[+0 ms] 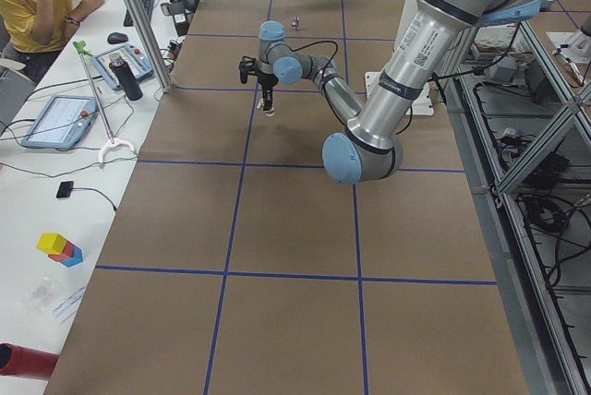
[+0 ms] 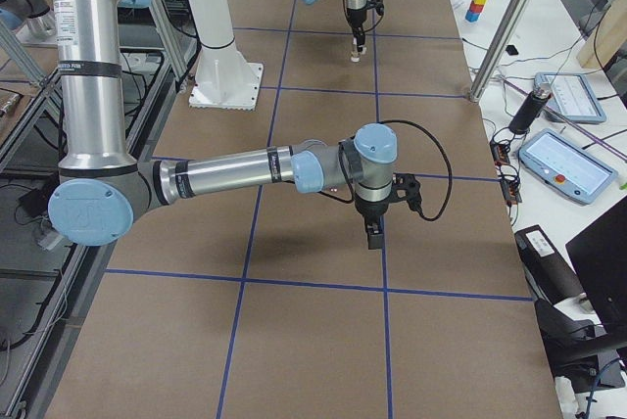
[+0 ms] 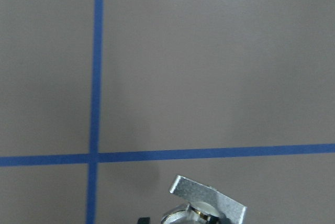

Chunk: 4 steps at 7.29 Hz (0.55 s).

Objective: Assemble PPR valve and pipe with both arms
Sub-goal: 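Lift the valve with the left gripper and carry it to table center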

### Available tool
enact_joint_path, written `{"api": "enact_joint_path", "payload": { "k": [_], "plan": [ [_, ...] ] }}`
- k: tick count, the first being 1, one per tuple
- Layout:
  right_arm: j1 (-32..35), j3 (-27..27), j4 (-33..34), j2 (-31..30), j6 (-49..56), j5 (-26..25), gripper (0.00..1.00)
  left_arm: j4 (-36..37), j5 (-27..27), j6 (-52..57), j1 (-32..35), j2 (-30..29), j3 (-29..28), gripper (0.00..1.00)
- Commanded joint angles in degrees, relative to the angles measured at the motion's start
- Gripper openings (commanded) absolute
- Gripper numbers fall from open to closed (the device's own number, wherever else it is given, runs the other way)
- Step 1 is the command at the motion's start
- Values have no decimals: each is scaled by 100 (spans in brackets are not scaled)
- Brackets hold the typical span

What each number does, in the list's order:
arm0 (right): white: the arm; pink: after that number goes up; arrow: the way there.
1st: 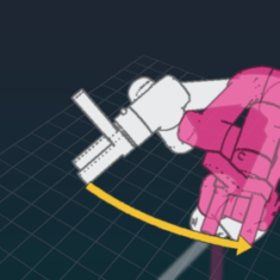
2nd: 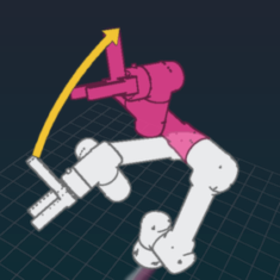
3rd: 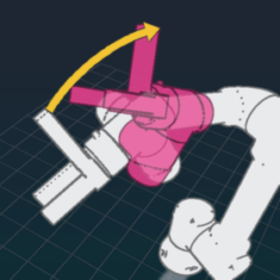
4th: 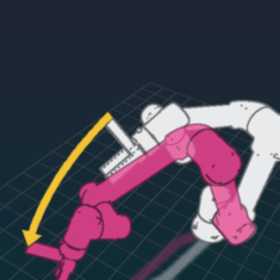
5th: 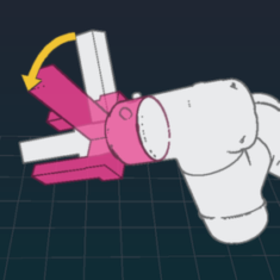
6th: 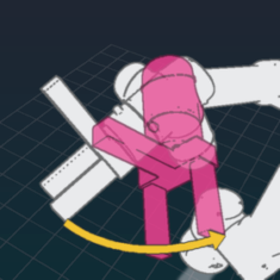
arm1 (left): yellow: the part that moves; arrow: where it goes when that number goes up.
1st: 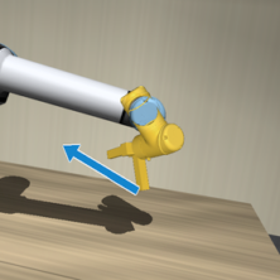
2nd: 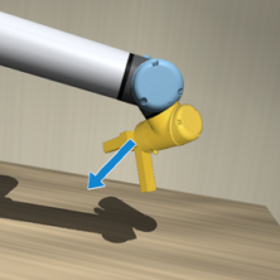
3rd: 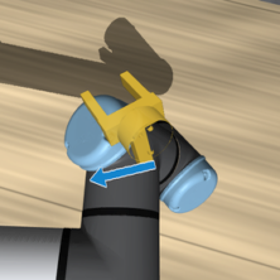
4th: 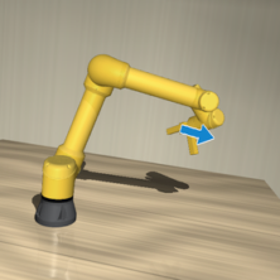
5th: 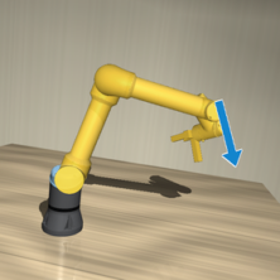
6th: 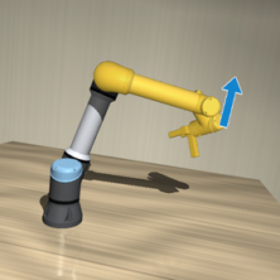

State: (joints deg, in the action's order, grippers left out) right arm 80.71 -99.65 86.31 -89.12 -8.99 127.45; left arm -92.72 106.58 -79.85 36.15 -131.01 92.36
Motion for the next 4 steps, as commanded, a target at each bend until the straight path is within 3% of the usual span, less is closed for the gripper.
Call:
{"api": "enact_joint_path", "payload": {
  "k": [1, 2, 4],
  "plan": [
    [-3, -10, 0, 0, -6, 8, 100, 105, -479, -985, -449, -1246, -1074, 0],
    [-3, -11, 0, 0, -6, 8, 100, 105, -550, -1189, -520, -1635, -1567, 0],
    [-3, -11, 0, 0, -6, 8, 100, 87, -629, -1182, -574, -1665, -1704, 0]
  ]
}}
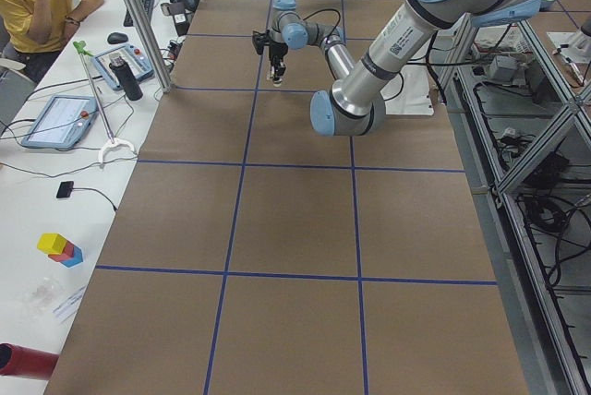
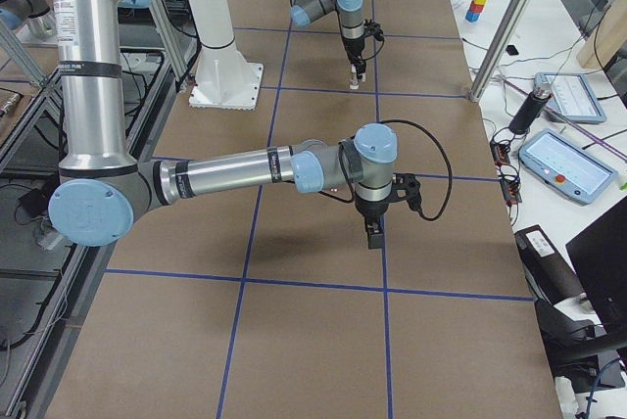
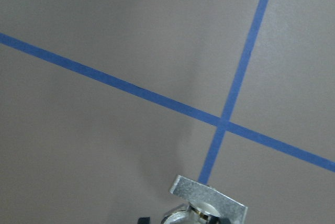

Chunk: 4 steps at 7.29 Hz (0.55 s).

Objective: Assemble PPR valve and pipe with both arms
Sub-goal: 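Lift the valve with the left gripper and carry it to table center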

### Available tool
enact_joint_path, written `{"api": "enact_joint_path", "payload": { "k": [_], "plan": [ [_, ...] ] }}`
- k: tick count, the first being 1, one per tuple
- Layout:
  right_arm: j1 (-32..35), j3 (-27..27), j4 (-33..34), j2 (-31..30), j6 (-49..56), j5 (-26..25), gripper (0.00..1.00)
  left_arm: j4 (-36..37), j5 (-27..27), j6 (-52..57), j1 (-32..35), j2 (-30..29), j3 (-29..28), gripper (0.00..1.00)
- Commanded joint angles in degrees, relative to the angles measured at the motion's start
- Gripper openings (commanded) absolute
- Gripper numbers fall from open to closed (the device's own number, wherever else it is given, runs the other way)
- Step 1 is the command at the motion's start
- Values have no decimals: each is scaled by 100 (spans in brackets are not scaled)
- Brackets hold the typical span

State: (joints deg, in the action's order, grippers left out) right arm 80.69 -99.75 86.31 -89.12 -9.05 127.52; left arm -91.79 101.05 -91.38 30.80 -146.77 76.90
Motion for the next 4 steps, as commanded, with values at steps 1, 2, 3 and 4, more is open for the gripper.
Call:
{"api": "enact_joint_path", "payload": {
  "k": [1, 2, 3, 4],
  "plan": [
    [0, 0, 0, 0, 0, 0, 100, 12, -77, 119, -39, -71, -157, 0],
    [0, 0, 0, 0, 0, 0, 100, 12, -86, 268, -30, -10, -166, 0],
    [0, 8, 0, 0, 0, 0, 100, 12, -77, 435, -30, 51, -175, 0],
    [0, 8, 0, 9, 0, 0, 100, -14, -77, 445, -30, 52, -175, 0]
  ]
}}
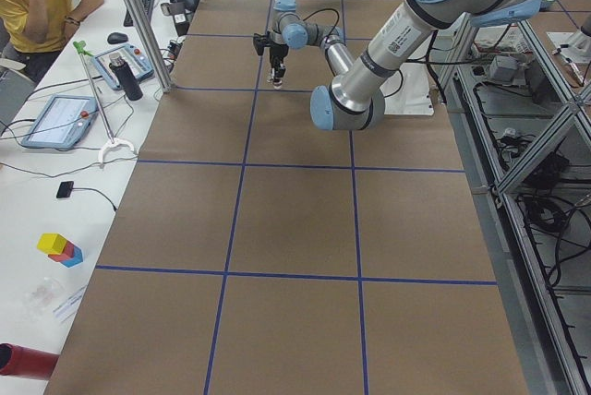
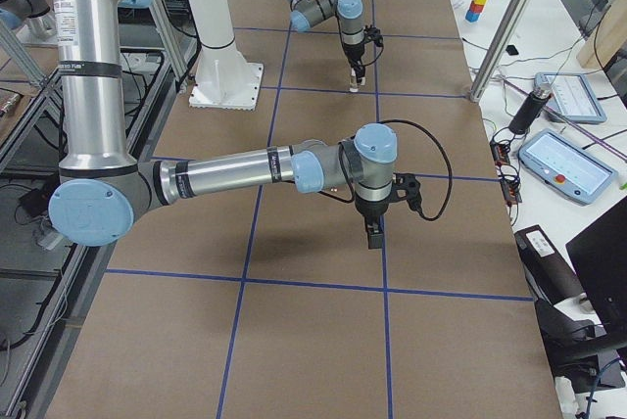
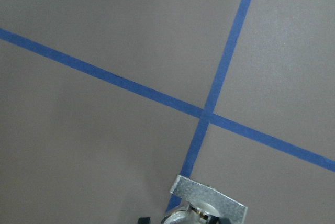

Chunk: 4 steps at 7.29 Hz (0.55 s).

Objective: Assemble PPR valve and pipe with both arms
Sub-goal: 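Lower the valve upright onto the table center with the left gripper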

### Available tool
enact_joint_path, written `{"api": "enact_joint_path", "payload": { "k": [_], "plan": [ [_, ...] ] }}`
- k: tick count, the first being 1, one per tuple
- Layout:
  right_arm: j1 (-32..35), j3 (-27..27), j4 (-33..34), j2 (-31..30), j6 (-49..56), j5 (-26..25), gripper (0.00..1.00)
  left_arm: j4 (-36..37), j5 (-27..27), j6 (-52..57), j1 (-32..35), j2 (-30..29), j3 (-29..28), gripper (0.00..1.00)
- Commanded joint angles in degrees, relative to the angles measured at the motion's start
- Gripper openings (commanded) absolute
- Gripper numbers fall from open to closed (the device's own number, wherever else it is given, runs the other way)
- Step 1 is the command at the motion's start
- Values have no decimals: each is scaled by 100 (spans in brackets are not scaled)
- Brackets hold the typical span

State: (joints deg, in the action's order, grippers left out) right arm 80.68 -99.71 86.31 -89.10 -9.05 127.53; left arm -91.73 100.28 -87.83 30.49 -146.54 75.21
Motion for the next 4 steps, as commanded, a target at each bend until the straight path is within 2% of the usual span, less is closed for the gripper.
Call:
{"api": "enact_joint_path", "payload": {
  "k": [1, 2, 4],
  "plan": [
    [0, 4, 0, -2, 0, 0, 100, -46, 9, 99, -8, 21, -6, 8],
    [0, 4, 0, -2, 0, 0, 100, -55, 9, 247, -8, 21, 2, 28],
    [-17, 4, 0, 7, 0, 0, 100, -73, 9, 293, -17, 21, 3, 35]
  ]
}}
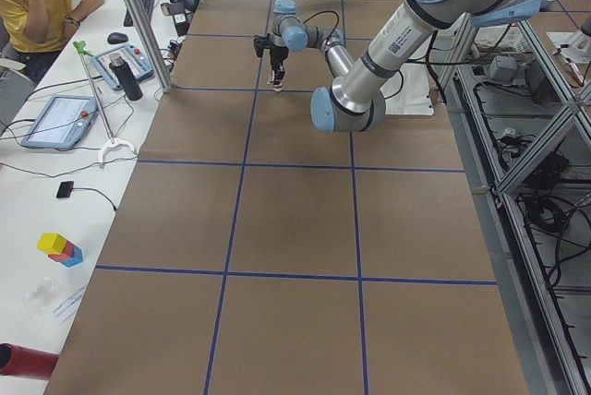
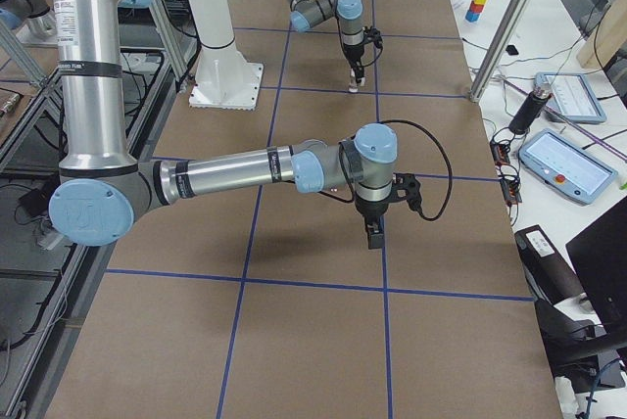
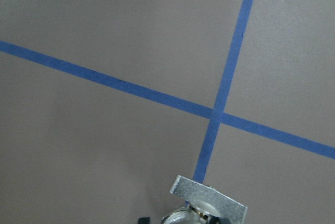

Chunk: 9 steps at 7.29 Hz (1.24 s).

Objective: Assemble PPR valve and pipe with both arms
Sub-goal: 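Lower the valve upright onto the table center with the left gripper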

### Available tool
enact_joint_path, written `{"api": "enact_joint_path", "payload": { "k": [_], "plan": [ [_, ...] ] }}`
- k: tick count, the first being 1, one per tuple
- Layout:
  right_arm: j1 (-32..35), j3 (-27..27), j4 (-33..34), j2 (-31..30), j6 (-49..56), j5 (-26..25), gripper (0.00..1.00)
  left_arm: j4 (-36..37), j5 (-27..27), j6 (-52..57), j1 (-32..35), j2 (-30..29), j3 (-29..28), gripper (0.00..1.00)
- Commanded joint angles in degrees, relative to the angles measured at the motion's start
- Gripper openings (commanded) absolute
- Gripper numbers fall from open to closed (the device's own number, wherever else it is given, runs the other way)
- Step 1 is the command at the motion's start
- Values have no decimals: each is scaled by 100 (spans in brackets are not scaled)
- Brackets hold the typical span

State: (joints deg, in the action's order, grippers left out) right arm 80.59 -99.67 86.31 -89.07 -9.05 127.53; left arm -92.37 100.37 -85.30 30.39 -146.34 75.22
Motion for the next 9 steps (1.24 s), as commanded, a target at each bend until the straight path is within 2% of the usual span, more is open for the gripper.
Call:
{"api": "enact_joint_path", "payload": {
  "k": [1, 4, 8, 9],
  "plan": [
    [-8, 0, 0, -5, 0, 0, 100, -9, 0, 40, -24, 0, 2, 37],
    [-8, 0, 0, -5, 0, 0, 100, -9, 0, 48, -103, 9, -7, 46],
    [-17, 0, 0, 4, 0, 0, 100, -17, 0, 214, -103, 9, -7, 72],
    [-17, 0, 0, 4, 0, 0, 100, -18, 0, 328, -103, 9, 1, 81]
  ]
}}
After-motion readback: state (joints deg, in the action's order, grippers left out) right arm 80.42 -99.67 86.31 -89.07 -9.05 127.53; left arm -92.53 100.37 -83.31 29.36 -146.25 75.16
